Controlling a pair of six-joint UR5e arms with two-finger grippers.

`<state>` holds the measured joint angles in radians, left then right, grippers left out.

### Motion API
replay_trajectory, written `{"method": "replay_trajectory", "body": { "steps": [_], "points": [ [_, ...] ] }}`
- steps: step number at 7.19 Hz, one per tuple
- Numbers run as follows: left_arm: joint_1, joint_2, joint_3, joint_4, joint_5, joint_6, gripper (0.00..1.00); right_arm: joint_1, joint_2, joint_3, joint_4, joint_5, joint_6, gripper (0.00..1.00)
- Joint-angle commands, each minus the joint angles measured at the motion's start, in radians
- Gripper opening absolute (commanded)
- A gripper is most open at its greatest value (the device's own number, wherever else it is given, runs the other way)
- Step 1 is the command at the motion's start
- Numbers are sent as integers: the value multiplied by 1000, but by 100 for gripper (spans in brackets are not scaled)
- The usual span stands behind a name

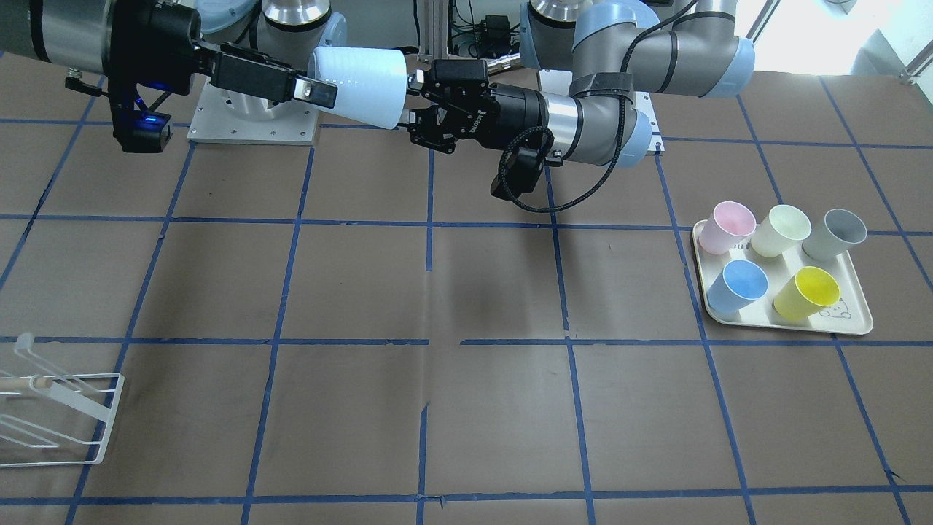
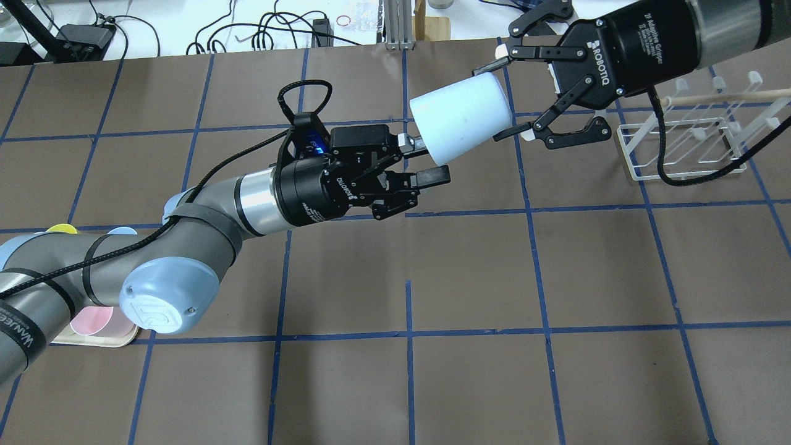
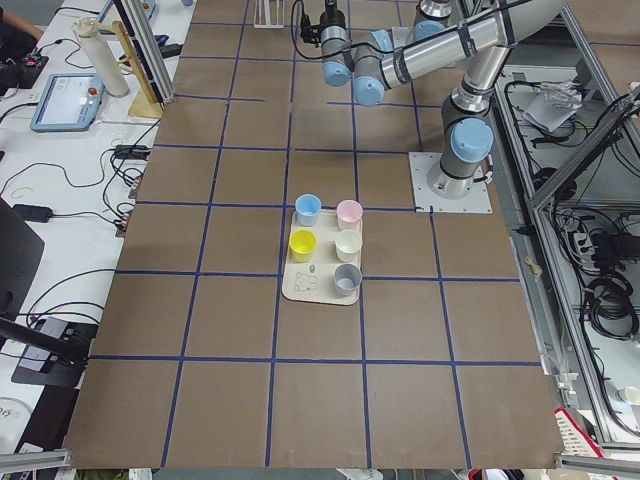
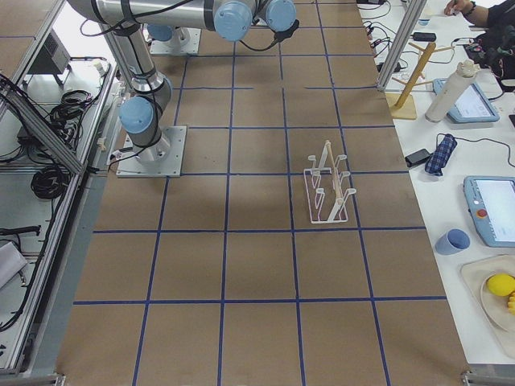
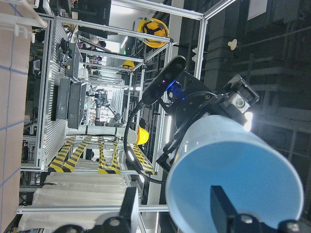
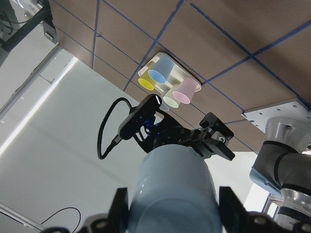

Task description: Transfer IKEA cup to right arm and place on rack

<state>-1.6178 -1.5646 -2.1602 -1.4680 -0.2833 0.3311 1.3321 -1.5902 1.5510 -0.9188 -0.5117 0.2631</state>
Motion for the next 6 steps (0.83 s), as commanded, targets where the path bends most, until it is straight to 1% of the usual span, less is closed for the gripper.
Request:
{"method": "replay_trajectory", "body": {
  "steps": [1,2,3,4,5,6],
  "points": [
    [71,-2,0,0,4,-44,76,-54,-1,-3,-18,-8,2,44],
    [109,-3,0,0,10,-66,82,-82,-4,-3,-47,-30,1,34],
    [149,-8,0,0,53,-95,88,-93,-10,-3,-124,-121,1,28],
    [177,-20,2,0,81,-101,93,-93,-8,-3,-202,-214,1,27],
    [185,-29,19,5,190,-122,93,-93,-2,-3,-280,-284,-1,26],
    [202,-46,51,6,266,-127,97,-91,-1,0,-379,-418,-11,23]
  ]
}}
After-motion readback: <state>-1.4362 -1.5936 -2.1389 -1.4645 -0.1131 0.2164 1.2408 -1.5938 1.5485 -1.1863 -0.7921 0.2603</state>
